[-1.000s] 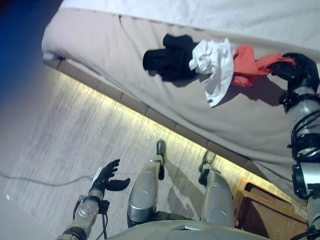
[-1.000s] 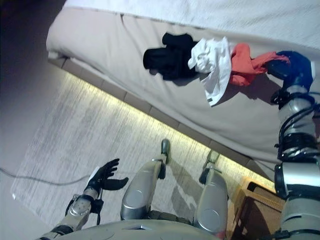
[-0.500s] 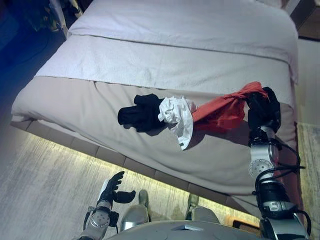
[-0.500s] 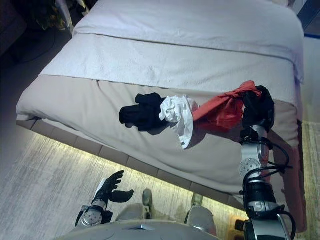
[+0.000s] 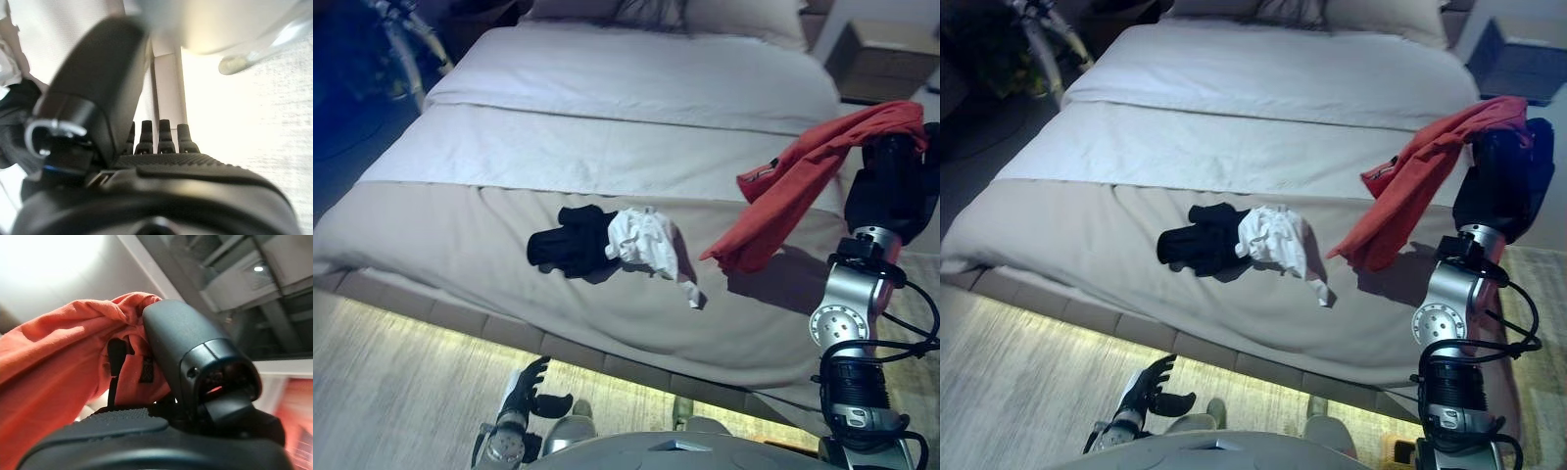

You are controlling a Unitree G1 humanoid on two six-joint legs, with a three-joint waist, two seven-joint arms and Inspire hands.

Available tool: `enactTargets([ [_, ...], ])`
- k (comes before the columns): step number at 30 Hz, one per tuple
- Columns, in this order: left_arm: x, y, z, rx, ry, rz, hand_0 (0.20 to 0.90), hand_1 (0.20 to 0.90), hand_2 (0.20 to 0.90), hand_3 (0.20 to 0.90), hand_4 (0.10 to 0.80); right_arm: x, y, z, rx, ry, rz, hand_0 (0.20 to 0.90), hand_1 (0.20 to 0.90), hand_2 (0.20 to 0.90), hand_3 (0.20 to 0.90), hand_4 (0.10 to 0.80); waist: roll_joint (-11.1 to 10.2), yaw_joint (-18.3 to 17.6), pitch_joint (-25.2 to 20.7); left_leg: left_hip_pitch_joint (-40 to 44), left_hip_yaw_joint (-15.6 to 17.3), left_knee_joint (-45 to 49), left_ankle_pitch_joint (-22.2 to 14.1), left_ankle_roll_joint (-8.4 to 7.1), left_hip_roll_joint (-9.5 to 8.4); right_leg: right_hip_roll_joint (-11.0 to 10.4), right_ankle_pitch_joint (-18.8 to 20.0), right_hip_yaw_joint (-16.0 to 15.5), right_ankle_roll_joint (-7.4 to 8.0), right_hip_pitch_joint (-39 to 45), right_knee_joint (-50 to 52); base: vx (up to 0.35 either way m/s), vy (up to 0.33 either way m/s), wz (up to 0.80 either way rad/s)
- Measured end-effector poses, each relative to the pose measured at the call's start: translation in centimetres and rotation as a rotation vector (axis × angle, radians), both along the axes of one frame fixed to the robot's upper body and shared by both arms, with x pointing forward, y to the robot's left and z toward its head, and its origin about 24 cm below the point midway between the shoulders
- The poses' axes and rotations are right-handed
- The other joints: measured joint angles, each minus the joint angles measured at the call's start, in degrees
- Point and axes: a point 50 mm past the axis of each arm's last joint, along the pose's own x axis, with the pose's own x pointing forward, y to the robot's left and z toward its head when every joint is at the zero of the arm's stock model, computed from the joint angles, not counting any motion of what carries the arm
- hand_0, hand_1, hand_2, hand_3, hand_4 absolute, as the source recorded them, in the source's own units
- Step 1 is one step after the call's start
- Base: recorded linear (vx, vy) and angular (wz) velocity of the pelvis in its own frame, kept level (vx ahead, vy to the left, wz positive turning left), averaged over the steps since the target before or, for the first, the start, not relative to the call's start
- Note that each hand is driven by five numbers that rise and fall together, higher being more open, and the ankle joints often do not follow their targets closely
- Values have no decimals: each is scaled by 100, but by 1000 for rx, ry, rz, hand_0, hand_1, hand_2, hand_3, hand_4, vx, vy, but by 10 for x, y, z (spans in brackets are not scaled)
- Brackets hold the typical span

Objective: Pick up the clothes from the bed and place them into the basket

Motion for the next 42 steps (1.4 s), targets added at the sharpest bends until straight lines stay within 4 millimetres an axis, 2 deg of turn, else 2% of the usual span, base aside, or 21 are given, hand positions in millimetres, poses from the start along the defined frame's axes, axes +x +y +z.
enactTargets([
  [2,-5,-3,-2,-6,17,-12,900,900,900,900,800,-1,-4,9,0,-34,-61,300,300,300,200,100,241,-80,-124,-31,-103,-396,-51,114,-165,131,118,274,111,-176,2,-79,223,-114],
  [7,-2,7,-1,44,43,-78,900,900,900,900,800,-20,-22,-1,32,54,-318,300,300,300,200,100,-23,-364,-218,-16,502,-580,34,441,-343,-231,-48,323,479,-459,47,-74,183,-58],
  [12,-6,28,0,112,115,-98,900,900,900,900,800,-35,-45,-9,145,133,-518,300,300,300,200,100,-50,-339,-233,299,1126,-938,153,526,-435,-773,56,-974,548,-653,489,-34,165,-62],
  [14,-20,37,0,127,156,-95,900,900,900,900,800,-34,-47,-12,164,162,-531,300,300,300,200,100,-84,-269,-232,381,1521,-936,103,449,-441,-942,880,-1484,641,-833,613,-190,76,-91],
  [16,-24,34,-3,108,183,-98,900,900,900,900,800,-26,-49,-14,162,204,-532,300,300,300,200,100,37,-245,-214,152,1767,-721,-34,543,-376,-640,1638,-1321,647,-1112,414,-226,58,-103],
  [17,-20,29,-3,87,173,-108,900,900,900,900,800,-22,-51,-11,155,211,-532,300,300,300,200,100,186,-283,-188,-28,1781,-642,-90,647,-281,-496,1922,-1151,480,-1254,250,-234,46,-83],
  [18,-17,29,-3,85,168,-110,900,900,900,900,800,-24,-55,-13,164,226,-553,300,300,300,200,100,170,-312,-152,-55,1865,-689,-60,655,-234,-494,1912,-1231,489,-1246,123,-212,18,-38],
  [19,-9,28,-2,83,159,-96,900,900,900,900,800,-26,-58,-19,193,253,-584,300,300,300,200,100,244,-315,-114,-21,1932,-762,25,601,-94,-523,1425,-1503,586,-1277,409,-163,-7,-5],
  [20,-3,26,-2,83,145,-93,900,900,900,900,800,-28,-61,-27,238,292,-617,300,300,300,200,100,433,-286,-127,3,1958,-799,117,487,181,-441,628,-1940,123,-1273,1271,-206,-27,-16],
  [21,1,25,-1,84,132,-98,900,900,900,900,800,-29,-61,-29,267,303,-630,300,300,300,200,100,555,-155,-129,76,2051,-789,121,446,408,-464,83,-2296,109,-1196,2081,-268,-63,-42],
  [23,7,31,2,103,119,-90,900,900,900,900,800,-23,-52,-26,252,293,-598,300,300,300,200,100,443,207,-177,41,2358,-555,26,212,524,-674,-547,-2970,-241,-999,2557,-267,-108,-92],
  [25,9,31,3,109,119,-85,900,900,900,900,800,-12,-35,-19,232,277,-532,300,300,300,200,100,247,389,-145,-251,2503,-150,-257,253,482,-381,-549,-2691,-285,-997,1977,-155,-213,-123],
  [26,5,20,-1,79,124,-86,900,900,900,900,800,2,-17,-9,189,252,-470,300,300,300,200,100,175,600,-162,-433,2250,-668,-296,470,-134,-102,-293,-2233,370,-952,834,-113,-301,-155],
  [27,5,9,-2,47,107,-79,900,900,900,900,800,9,-10,-1,168,231,-443,300,300,300,200,100,492,706,-183,-463,2213,-962,55,834,-38,77,-411,-2667,42,-955,917,-151,-291,-166],
  [28,5,7,-2,41,103,-74,900,900,900,900,800,10,-8,-1,165,228,-441,300,300,300,200,100,614,767,-139,-417,2438,-956,276,697,204,135,-527,-2926,-115,-930,1269,-101,-227,-123],
  [30,6,20,2,74,78,-37,900,900,900,900,800,9,13,-29,206,332,-388,300,300,300,200,100,123,850,-103,-186,2741,-583,218,429,235,-275,-793,-2999,-136,-487,1669,-192,-177,-93],
  [32,7,27,5,92,73,-33,900,900,900,900,800,7,25,-42,194,376,-346,300,300,300,200,100,-126,784,-108,-318,2852,-15,79,323,439,47,-570,-2735,-194,-154,1060,-144,-138,-62],
  [34,12,33,10,96,17,-6,900,900,900,900,800,3,25,-45,189,383,-339,300,300,300,200,100,-267,756,-196,-479,2672,-279,-115,215,375,218,-420,-2403,-280,-23,458,-40,-96,-88],
  [36,8,27,8,67,1,14,900,900,900,900,800,7,23,-44,192,384,-308,300,300,300,200,100,-144,743,-210,-344,1978,-605,292,282,233,457,-288,-1893,-276,-35,274,-19,-43,-115],
  [39,-1,29,6,64,18,39,900,900,900,900,800,12,26,-64,222,490,-258,300,300,300,200,100,-468,801,-122,-444,1171,134,-23,255,79,322,-224,-1194,-339,65,232,-60,-2,-116],
  [42,-1,16,3,21,6,34,900,900,900,900,800,11,22,-78,227,551,-267,300,300,300,200,100,-174,753,-200,-364,1005,-383,95,54,216,431,-211,-1161,-228,93,8,-38,16,-81],
])
